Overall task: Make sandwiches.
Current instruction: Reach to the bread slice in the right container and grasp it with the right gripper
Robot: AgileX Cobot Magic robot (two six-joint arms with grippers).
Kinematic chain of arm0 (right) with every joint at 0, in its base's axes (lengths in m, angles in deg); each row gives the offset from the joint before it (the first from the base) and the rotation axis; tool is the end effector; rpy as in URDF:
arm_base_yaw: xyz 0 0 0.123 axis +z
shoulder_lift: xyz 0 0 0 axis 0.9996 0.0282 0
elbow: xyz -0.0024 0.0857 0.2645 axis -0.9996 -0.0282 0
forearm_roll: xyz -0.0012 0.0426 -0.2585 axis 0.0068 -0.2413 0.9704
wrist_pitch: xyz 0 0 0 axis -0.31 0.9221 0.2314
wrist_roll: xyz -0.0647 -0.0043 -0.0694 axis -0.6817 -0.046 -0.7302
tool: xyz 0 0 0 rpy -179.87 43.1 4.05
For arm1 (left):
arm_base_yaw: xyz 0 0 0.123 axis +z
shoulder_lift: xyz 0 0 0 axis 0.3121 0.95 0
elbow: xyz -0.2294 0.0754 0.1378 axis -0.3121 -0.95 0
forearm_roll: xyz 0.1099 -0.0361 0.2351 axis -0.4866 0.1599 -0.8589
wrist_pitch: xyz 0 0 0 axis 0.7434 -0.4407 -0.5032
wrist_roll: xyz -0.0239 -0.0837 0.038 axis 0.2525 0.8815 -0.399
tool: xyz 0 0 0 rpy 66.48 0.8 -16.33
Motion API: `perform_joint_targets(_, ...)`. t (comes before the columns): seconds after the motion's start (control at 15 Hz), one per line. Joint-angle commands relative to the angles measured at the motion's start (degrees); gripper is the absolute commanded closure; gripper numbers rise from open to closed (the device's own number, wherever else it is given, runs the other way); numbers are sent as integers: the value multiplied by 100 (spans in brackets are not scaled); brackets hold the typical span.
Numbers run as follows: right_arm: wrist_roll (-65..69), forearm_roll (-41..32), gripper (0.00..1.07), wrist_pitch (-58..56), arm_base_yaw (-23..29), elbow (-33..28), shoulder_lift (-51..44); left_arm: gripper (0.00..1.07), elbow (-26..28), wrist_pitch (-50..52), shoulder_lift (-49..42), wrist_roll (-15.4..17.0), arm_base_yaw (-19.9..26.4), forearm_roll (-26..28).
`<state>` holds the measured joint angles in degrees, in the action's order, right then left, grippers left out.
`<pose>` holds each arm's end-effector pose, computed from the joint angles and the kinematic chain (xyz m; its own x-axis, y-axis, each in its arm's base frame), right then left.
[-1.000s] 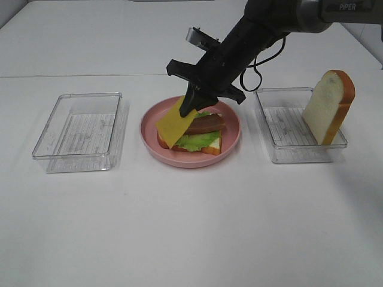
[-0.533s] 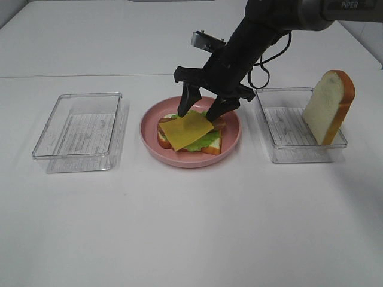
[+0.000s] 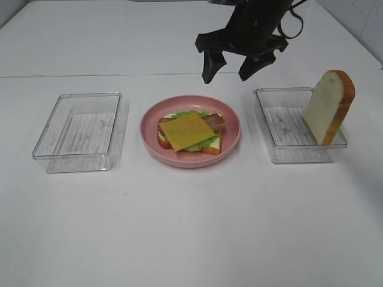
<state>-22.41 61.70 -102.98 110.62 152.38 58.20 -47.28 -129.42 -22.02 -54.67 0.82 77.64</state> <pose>0.4356 0.1958 0.2256 -0.8768 -0.2909 -0.3830 -0.3809 0.9062 0.1835 0.0143 -0.0020 0.2808 -0.4378 0.0980 -0.8937 0.2615 0.9649 -0.0223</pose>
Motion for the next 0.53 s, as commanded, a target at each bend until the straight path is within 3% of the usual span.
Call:
perform_joint_targets(0.07, 470, 808, 32, -258, -115, 17, -378, 32, -6, 63, -115, -6, 6, 17)
perform_joint_targets(0.53, 579, 1180, 32, -1094, -1524, 17, -877, 32, -6, 63, -115, -6, 6, 17)
